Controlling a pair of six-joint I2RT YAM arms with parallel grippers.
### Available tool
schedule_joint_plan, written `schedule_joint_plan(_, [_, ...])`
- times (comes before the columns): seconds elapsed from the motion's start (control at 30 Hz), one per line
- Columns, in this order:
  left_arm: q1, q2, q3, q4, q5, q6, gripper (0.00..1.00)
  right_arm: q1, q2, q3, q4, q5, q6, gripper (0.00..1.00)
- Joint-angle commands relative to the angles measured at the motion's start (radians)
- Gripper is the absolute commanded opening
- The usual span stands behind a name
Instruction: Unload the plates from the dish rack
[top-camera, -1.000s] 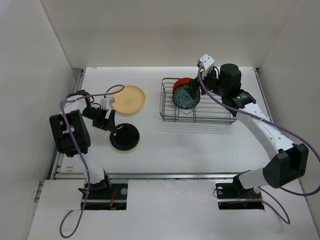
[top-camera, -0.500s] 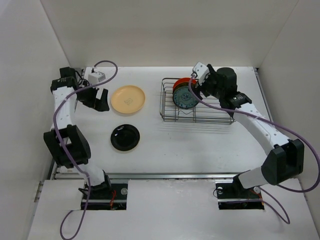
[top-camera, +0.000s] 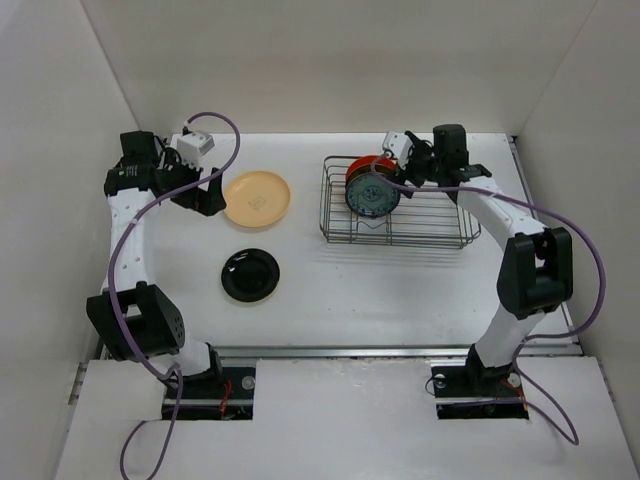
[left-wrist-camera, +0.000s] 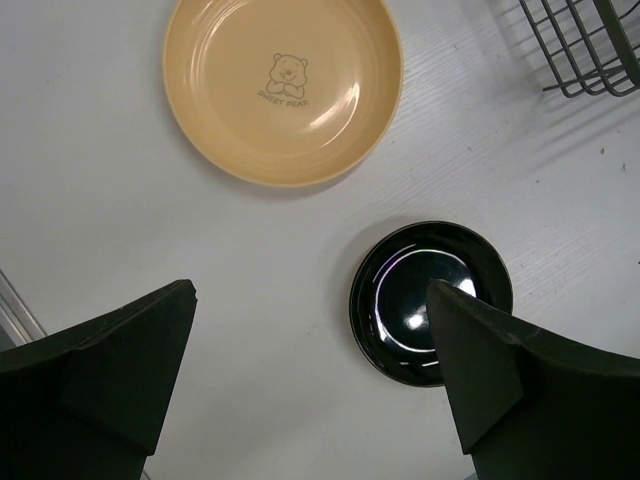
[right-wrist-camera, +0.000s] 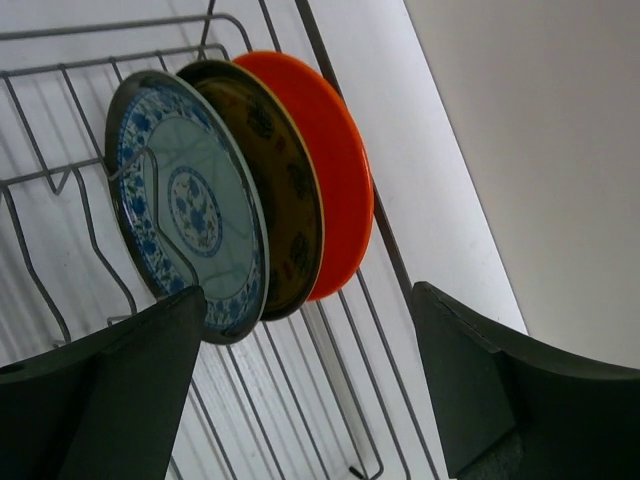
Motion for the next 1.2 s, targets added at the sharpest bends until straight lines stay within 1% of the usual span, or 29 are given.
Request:
schedule_joint_plan(0.0, [-0.005, -0.028, 0.01, 0.031, 0.031, -0.027, 1.0, -0.017, 0.021, 0.122, -0.076, -0.203, -0.042, 0.89])
schedule_joint_plan(0.13, [-0.005, -0.028, 0.01, 0.031, 0.04, -0.037, 1.0, -0.017, 0.058, 0.17, -0.15, -0.254, -0.042, 0.89])
schedule_joint_plan(0.17, [-0.005, -0.017, 0.01, 0.031, 0.04, -0.037, 1.0, -0.017, 0.067, 0.182, -0.17, -0.264, -0.042, 0.88])
schedule_joint_plan(0.23, [-0.005, -0.017, 0.01, 0.031, 0.04, -0.037, 1.0, -0.017, 0.067, 0.191, -0.179, -0.265, -0.042, 0.88])
schedule_joint_plan(0.3, [-0.005, -0.017, 0.019, 0.031, 0.04, -0.037, 1.0, -0.017, 0.067, 0.191, -0.191, -0.265, -0.042, 0.84])
schedule_joint_plan(0.33, [-0.005, -0.008, 0.019, 0.031, 0.04, -0.037, 1.0, -0.017, 0.067, 0.182, -0.191, -0.265, -0.042, 0.84])
schedule_joint_plan(0.5, [-0.005, 0.003, 0.037, 0.031, 0.06, -0.037, 1.0, -0.017, 0.079, 0.182, -0.211, -0.263, -0.042, 0.76])
schedule_joint_plan(0.6, [-0.005, 0.012, 0.038, 0.031, 0.06, -0.037, 1.0, -0.017, 0.09, 0.182, -0.211, -0.239, -0.042, 0.74])
schedule_joint_plan(0.67, [-0.005, 0.012, 0.038, 0.031, 0.06, -0.046, 1.0, -0.017, 0.11, 0.191, -0.211, -0.229, -0.031, 0.68])
schedule_joint_plan(0.93, [-0.005, 0.031, 0.047, 0.031, 0.06, -0.046, 1.0, -0.017, 0.159, 0.222, -0.211, -0.202, -0.013, 0.57])
schedule_joint_plan(0.97, [-0.005, 0.031, 0.047, 0.031, 0.06, -0.046, 1.0, -0.017, 0.159, 0.231, -0.211, -0.202, -0.013, 0.57])
schedule_joint_plan(1.0, [-0.005, 0.031, 0.047, 0.031, 0.06, -0.046, 1.0, -0.017, 0.168, 0.231, -0.211, -0.202, -0.013, 0.54])
schedule_joint_plan(1.03, [-0.005, 0.031, 0.056, 0.022, 0.06, -0.046, 1.0, -0.017, 0.177, 0.242, -0.211, -0.202, -0.004, 0.54])
schedule_joint_plan(1.17, [-0.005, 0.04, 0.067, 0.022, 0.06, -0.055, 1.0, -0.017, 0.188, 0.251, -0.202, -0.192, 0.006, 0.47])
